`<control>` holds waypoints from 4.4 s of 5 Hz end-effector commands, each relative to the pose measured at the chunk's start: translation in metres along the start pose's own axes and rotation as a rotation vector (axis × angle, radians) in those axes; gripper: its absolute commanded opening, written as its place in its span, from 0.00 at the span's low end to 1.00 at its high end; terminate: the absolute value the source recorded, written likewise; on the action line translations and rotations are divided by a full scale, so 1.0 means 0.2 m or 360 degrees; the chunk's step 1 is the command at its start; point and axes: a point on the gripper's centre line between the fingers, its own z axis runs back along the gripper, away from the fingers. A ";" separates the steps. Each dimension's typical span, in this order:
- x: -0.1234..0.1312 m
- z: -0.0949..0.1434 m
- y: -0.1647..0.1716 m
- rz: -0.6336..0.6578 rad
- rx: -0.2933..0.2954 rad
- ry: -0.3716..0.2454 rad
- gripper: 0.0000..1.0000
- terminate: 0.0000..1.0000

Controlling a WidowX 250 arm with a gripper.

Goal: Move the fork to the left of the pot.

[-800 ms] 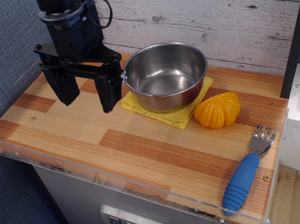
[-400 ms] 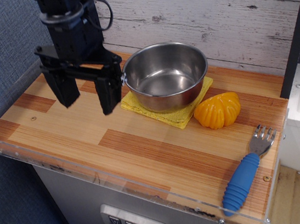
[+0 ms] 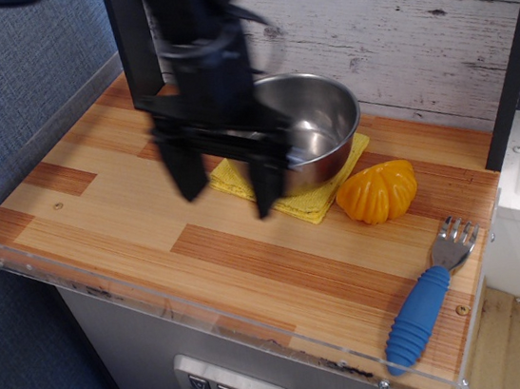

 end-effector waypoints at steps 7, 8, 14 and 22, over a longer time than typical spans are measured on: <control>0.10 -0.34 -0.50 -0.0087 -0.0020 -0.0214 1.00 0.00; 0.11 -0.38 -0.55 -0.0133 0.0006 -0.0190 1.00 0.00; 0.11 0.03 -0.36 -0.0092 -0.0101 -0.0302 0.00 0.00; 0.24 0.03 0.83 0.0115 0.0153 -0.0237 0.00 0.00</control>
